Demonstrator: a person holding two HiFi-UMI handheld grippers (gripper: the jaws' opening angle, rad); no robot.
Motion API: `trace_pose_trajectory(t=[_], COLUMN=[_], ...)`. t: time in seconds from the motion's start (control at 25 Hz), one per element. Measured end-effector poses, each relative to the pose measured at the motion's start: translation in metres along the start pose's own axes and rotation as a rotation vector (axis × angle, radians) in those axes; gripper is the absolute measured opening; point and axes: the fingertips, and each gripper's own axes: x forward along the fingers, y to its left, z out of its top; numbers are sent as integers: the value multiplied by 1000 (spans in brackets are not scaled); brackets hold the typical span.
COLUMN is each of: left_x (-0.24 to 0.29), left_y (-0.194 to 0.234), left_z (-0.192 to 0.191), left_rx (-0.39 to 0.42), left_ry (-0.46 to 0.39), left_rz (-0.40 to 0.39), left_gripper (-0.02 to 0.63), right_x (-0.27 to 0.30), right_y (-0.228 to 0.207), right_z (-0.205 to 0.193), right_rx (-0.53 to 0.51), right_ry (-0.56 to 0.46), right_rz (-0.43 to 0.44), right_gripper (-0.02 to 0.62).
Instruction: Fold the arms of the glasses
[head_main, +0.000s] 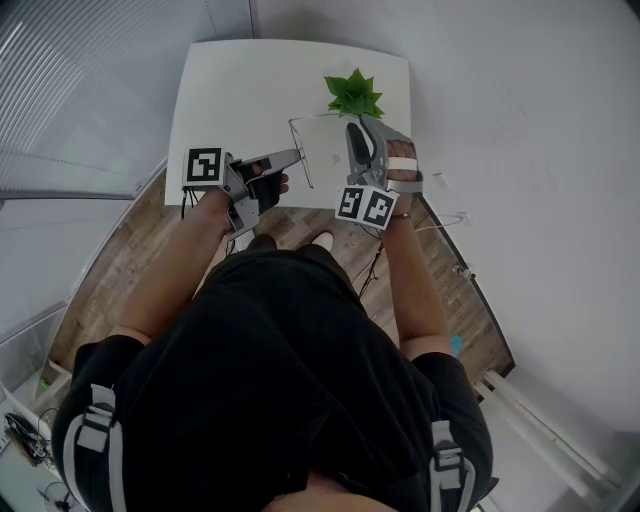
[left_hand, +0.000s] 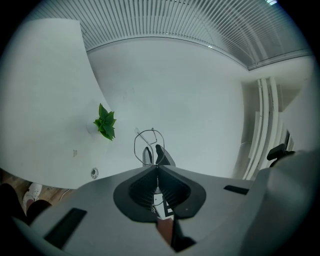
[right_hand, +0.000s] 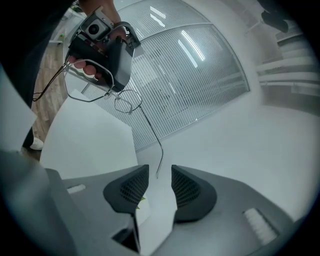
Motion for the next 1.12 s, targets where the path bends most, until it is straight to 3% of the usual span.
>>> trace_pose_trajectory(t=[0.52, 0.8, 1.12], left_x=[5, 4, 3], left_y=[-9, -5, -6], left_z=[-6, -2, 4], left_rx=[-10, -11, -9], left_ry=[7, 7, -15], left_rz=[-18, -14, -8], left_gripper=[12, 12, 12], right_x=[6, 10, 9], right_y=[2, -1, -1], right_z=[-7, -11, -9], right_rx=[-14, -16, -15], right_ry=[24, 37, 34], right_rz=[7, -12, -7], right_gripper=[123, 44, 41])
